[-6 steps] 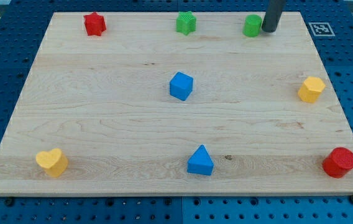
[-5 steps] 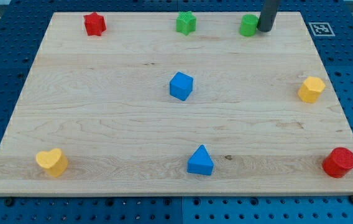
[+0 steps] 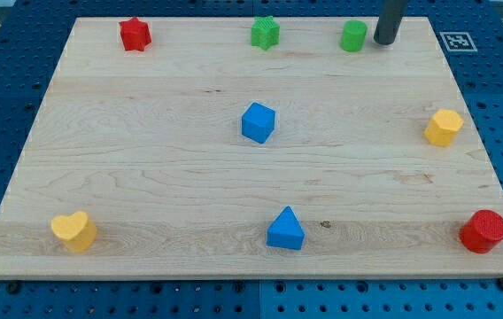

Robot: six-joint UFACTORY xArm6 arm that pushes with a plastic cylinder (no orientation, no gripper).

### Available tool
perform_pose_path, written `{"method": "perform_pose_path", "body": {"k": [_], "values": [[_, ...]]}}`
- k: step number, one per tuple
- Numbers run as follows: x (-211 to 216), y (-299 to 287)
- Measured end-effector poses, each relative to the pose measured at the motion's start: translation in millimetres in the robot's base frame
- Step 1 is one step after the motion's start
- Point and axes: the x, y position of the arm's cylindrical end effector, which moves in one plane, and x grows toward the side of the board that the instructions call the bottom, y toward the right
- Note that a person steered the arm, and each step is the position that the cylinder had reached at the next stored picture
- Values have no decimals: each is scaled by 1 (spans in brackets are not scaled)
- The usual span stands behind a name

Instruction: Move the green circle to the left of the green star

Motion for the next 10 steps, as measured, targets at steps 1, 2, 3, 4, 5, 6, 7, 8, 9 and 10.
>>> {"method": "perform_pose_path", "body": {"k": [1,2,3,4,5,6,7,8,9,10], "values": [[-5,-6],[-8,-23],[-8,-44],[-1,-49],[6,-50],[-4,-53],[-18,-58],[-21,-61],[-18,-62],[-9,-54]]}}
